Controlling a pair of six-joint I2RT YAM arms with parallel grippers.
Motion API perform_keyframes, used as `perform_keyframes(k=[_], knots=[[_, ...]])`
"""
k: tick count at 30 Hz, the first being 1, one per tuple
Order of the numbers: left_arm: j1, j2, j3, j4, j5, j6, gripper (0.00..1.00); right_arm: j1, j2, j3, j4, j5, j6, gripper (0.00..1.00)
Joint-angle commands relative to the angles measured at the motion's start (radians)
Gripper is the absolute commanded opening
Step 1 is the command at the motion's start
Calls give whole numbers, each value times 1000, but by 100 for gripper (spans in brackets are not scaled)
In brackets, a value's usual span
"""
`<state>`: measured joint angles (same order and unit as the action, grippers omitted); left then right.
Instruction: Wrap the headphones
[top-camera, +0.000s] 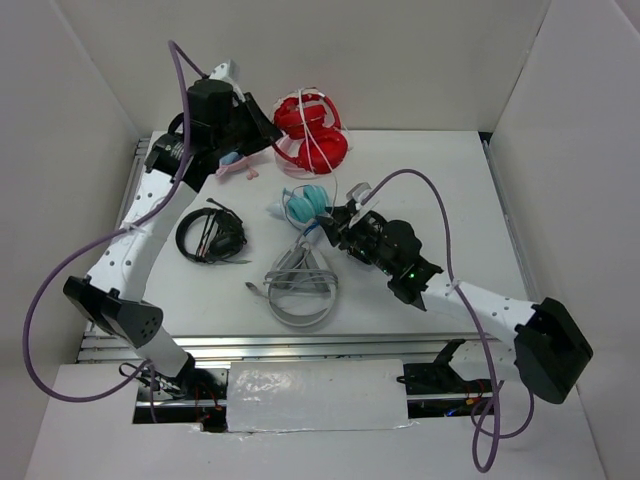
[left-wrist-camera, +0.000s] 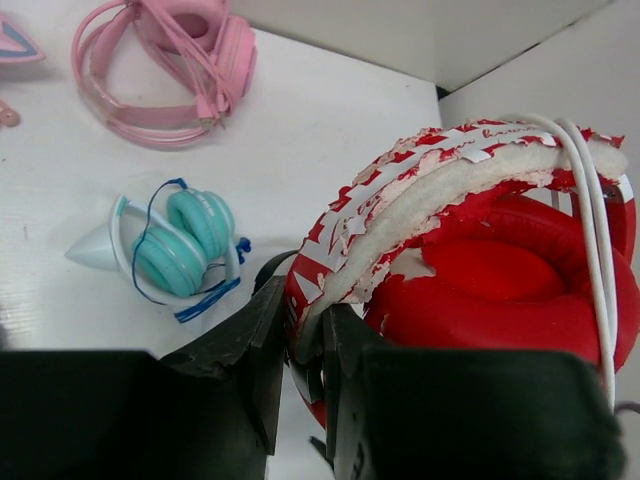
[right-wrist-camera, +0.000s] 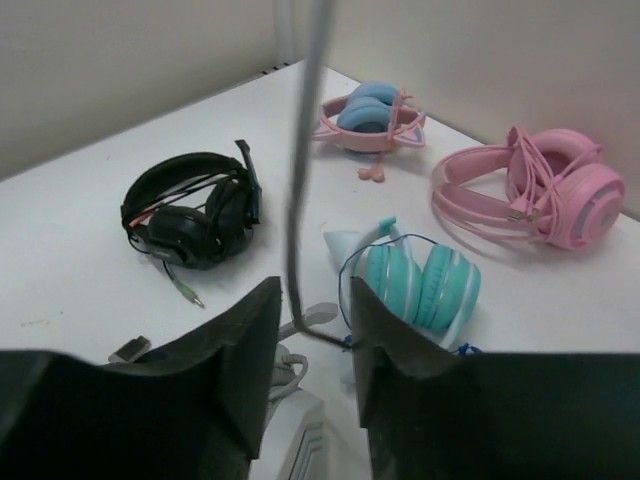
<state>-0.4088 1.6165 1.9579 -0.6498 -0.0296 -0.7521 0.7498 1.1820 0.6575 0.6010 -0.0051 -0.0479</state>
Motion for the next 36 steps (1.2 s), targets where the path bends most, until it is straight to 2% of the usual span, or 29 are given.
perform_keyframes(k=[1,2,5,14,21,23,24,26,28,34,36], knots=[[-7,-96,7,176,66,-46,0,-17,48,-35,265,-47,-59,45],[-8,-95,12,173,91,-46,0,-23,79,-30,296,-70,-66,50],[-15,-84,51,157,134,-36,0,-38,146,23,290,-69,-61,54],[-19,-113,85,124,266,-3,0,-113,306,-12,497,-73,45,56],[-19,-162,52,147,382,8,0,-176,357,5,517,-147,140,55],[-19,-181,27,168,398,19,0,-205,358,2,517,-177,152,45],[-19,-188,0,173,417,22,0,-214,352,-4,514,-206,163,34],[-19,-223,-52,212,421,20,0,-240,340,-10,507,-226,163,20],[-21,-266,-152,262,459,13,0,-259,327,-7,478,-231,158,1],[-47,-262,-247,289,630,172,0,-365,311,71,369,-332,145,0],[-91,-259,-280,303,654,213,0,-398,303,128,321,-386,115,0]])
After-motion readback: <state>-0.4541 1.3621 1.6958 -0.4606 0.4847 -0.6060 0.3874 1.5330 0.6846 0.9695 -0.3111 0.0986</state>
